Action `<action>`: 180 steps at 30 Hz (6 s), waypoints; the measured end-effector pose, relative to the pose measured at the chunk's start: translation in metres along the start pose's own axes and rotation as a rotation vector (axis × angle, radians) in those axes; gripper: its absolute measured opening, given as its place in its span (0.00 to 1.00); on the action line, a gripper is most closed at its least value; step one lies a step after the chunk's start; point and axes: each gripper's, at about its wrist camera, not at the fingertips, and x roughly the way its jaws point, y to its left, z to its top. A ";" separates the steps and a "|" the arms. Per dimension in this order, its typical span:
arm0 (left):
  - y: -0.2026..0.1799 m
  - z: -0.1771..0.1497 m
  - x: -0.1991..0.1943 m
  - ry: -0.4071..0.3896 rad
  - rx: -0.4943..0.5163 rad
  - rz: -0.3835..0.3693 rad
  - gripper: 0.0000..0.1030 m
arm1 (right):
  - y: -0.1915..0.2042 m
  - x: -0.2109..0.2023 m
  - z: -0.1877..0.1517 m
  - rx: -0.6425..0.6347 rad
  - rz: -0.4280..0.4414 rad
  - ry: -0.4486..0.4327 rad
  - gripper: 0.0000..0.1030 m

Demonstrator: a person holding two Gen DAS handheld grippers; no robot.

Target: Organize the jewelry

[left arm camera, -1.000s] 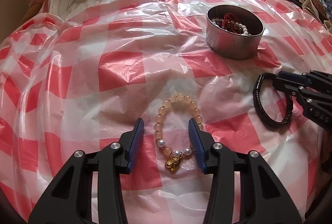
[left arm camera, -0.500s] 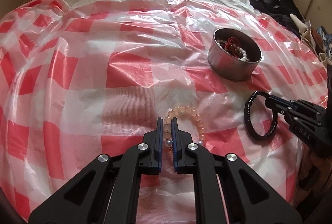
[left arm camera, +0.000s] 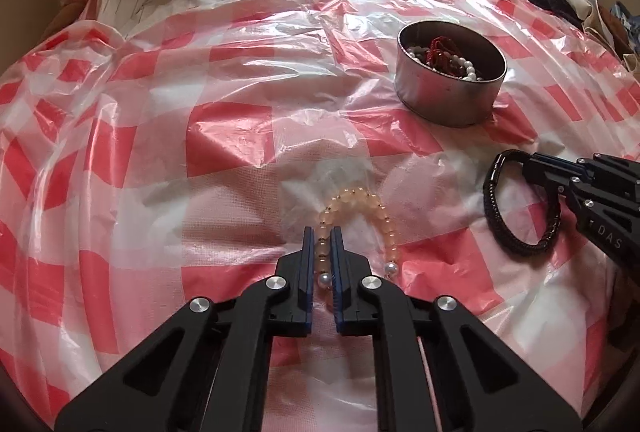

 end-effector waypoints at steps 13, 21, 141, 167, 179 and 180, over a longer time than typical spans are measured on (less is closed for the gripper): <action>-0.003 -0.001 0.007 0.016 -0.020 -0.022 0.21 | -0.001 0.004 -0.001 0.008 -0.006 0.015 0.13; -0.005 -0.001 0.006 0.013 -0.020 -0.020 0.32 | 0.002 0.006 -0.001 -0.003 -0.017 0.023 0.14; -0.025 0.077 -0.047 -0.230 -0.062 -0.306 0.06 | -0.024 -0.057 0.035 0.081 0.005 -0.251 0.09; -0.023 0.085 0.004 -0.145 -0.067 -0.037 0.60 | -0.025 0.004 0.095 0.017 -0.073 -0.159 0.28; -0.024 -0.022 -0.032 -0.098 -0.119 0.059 0.76 | -0.004 -0.049 -0.022 0.164 -0.049 -0.125 0.56; -0.022 -0.030 -0.031 -0.095 -0.130 0.064 0.76 | -0.001 -0.046 -0.026 0.166 -0.056 -0.115 0.59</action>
